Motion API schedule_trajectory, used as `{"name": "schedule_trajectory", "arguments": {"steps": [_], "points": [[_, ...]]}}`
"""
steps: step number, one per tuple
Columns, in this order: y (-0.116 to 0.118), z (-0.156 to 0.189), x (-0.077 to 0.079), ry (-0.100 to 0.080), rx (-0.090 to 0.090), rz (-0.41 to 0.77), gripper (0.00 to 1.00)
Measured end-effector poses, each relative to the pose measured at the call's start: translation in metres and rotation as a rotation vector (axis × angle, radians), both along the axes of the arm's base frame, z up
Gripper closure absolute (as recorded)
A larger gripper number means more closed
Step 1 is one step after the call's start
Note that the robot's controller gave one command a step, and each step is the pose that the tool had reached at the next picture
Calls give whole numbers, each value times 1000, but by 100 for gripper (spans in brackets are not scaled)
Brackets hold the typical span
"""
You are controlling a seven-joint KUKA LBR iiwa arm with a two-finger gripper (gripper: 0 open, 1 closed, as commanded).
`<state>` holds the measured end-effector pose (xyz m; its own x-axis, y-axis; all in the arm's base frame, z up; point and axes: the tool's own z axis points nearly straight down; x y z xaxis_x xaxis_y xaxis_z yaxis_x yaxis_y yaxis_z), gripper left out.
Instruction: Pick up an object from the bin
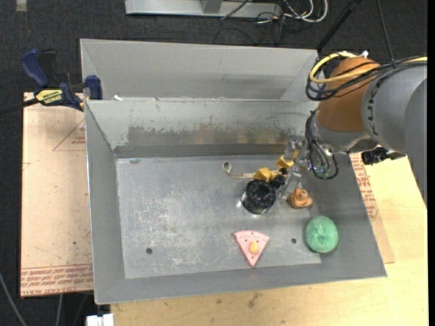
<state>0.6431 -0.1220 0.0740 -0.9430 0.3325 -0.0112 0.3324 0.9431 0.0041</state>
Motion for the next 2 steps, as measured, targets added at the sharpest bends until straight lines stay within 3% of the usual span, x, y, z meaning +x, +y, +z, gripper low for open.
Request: {"name": "schedule_trajectory", "arguments": {"steps": [1,2], "points": [[18,4,-4,-11,-5,112,100],[18,4,-4,-10,-5,112,100]]}}
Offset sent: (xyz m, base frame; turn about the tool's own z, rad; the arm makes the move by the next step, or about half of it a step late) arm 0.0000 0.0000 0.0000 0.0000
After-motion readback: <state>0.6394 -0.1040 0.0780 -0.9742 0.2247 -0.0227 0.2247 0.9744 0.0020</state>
